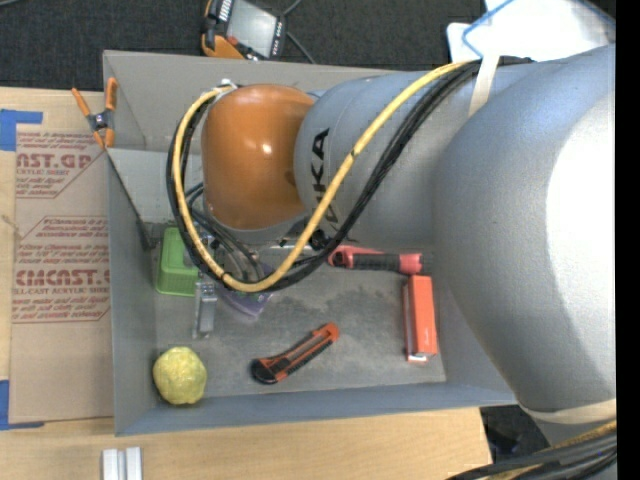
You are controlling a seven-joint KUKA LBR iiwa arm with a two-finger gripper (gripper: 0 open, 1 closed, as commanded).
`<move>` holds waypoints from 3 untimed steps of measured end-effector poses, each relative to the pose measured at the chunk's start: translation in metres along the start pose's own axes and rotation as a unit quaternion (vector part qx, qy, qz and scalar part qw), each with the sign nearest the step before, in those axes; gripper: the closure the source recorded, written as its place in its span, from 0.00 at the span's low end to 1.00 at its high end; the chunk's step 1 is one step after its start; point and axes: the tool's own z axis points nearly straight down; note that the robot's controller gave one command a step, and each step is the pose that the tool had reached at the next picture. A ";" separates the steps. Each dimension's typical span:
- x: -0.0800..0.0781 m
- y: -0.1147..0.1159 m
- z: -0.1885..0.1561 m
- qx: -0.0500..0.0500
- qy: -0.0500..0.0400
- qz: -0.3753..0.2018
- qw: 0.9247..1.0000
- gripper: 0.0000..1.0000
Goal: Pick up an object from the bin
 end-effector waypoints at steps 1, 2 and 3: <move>0.000 0.000 0.000 0.000 0.000 0.000 1.000 0.00; 0.046 -0.013 0.052 0.000 -0.001 -0.202 0.979 0.00; 0.016 -0.006 0.054 -0.001 -0.001 -0.096 0.995 0.00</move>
Offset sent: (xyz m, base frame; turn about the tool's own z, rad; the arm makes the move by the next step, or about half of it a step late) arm -0.0548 -0.0158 -0.0612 -0.4811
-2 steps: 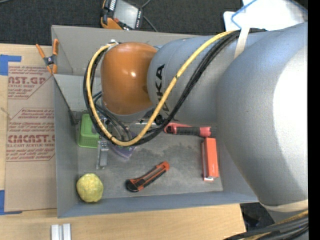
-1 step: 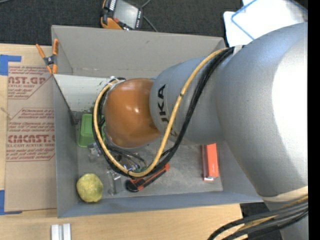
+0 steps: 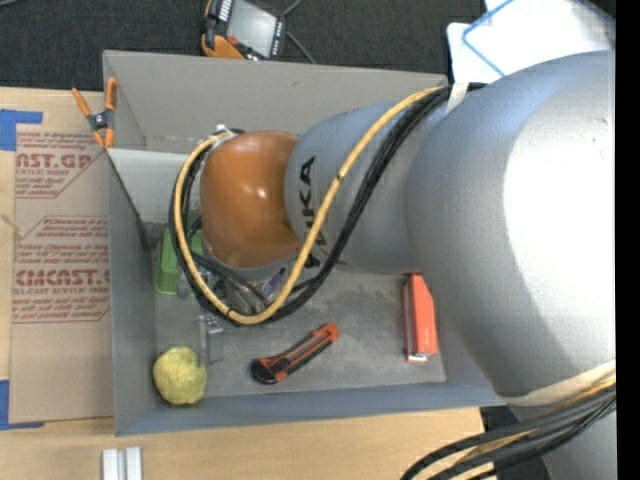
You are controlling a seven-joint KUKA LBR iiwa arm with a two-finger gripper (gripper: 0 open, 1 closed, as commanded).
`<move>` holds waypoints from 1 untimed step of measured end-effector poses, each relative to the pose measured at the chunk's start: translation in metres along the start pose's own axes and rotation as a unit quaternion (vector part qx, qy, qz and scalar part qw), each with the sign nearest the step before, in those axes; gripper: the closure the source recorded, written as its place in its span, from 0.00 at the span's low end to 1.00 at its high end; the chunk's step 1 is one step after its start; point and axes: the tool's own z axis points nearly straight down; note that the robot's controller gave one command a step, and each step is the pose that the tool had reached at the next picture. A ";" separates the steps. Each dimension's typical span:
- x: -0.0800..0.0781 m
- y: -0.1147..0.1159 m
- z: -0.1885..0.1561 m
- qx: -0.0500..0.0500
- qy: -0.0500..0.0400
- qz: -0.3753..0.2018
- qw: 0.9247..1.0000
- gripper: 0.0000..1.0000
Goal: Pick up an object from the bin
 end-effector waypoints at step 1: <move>0.011 0.002 0.021 0.002 -0.001 -0.013 1.000 0.00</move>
Offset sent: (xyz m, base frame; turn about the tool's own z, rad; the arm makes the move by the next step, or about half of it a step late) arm -0.0226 -0.0245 -0.0482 -0.2519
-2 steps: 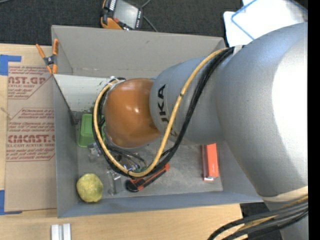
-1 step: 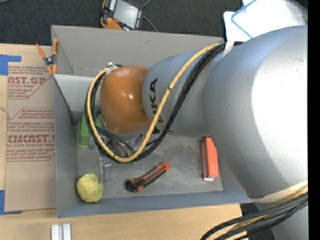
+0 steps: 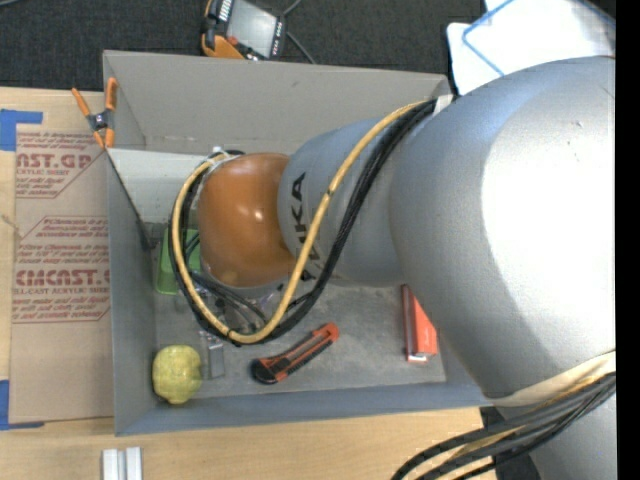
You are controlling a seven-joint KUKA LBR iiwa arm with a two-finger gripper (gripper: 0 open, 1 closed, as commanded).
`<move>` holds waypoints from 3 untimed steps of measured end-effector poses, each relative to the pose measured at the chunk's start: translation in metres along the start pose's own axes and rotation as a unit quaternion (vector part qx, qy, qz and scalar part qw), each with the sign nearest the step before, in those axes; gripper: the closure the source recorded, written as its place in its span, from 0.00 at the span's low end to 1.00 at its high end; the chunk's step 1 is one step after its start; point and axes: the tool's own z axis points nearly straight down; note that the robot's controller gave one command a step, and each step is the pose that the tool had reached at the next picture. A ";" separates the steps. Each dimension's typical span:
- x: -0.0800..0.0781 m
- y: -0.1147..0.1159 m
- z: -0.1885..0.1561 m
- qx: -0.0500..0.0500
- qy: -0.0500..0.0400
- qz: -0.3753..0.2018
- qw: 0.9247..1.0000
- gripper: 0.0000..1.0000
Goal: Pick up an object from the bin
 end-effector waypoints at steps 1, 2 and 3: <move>0.017 -0.021 0.028 -0.002 -0.001 -0.112 0.994 0.00; 0.029 0.007 0.030 -0.002 -0.003 0.099 0.995 0.00; 0.013 -0.011 0.032 -0.002 -0.002 -0.124 0.992 0.00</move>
Offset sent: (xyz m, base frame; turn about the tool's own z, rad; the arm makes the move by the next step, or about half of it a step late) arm -0.0309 0.0002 -0.0304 0.2089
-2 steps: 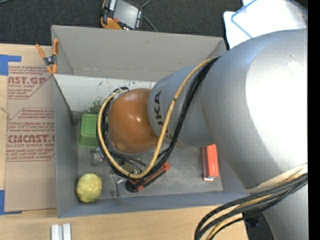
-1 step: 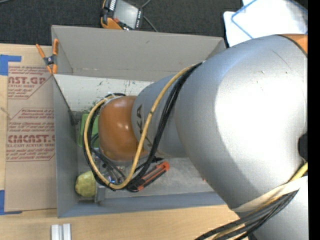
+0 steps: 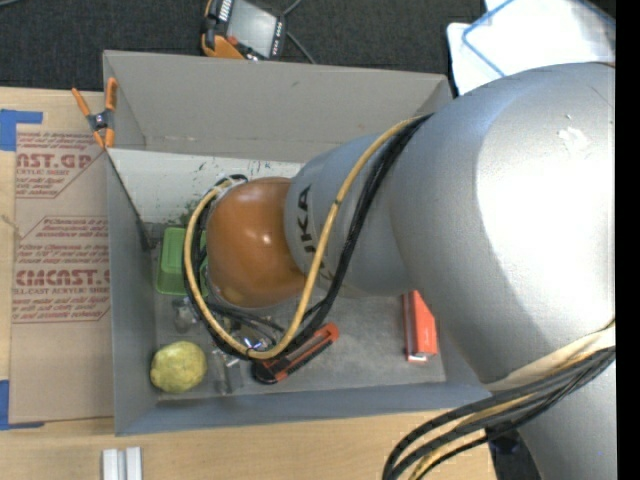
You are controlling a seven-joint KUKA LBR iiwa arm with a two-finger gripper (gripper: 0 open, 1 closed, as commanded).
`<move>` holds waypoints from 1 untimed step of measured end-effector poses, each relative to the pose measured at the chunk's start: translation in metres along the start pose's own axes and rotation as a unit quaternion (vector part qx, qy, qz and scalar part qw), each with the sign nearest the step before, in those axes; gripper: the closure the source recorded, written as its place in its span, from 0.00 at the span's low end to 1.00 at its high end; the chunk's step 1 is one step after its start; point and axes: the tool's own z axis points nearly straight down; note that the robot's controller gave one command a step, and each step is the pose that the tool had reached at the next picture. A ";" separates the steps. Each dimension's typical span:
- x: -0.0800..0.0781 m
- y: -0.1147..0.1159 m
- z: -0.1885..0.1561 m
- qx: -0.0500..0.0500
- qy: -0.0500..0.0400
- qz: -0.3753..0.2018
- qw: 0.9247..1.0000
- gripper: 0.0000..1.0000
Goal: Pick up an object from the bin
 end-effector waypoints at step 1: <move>0.007 0.007 -0.001 -0.001 0.000 0.014 1.000 0.00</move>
Offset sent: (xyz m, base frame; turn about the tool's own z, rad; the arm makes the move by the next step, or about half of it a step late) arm -0.0037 0.0204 -0.0007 0.1830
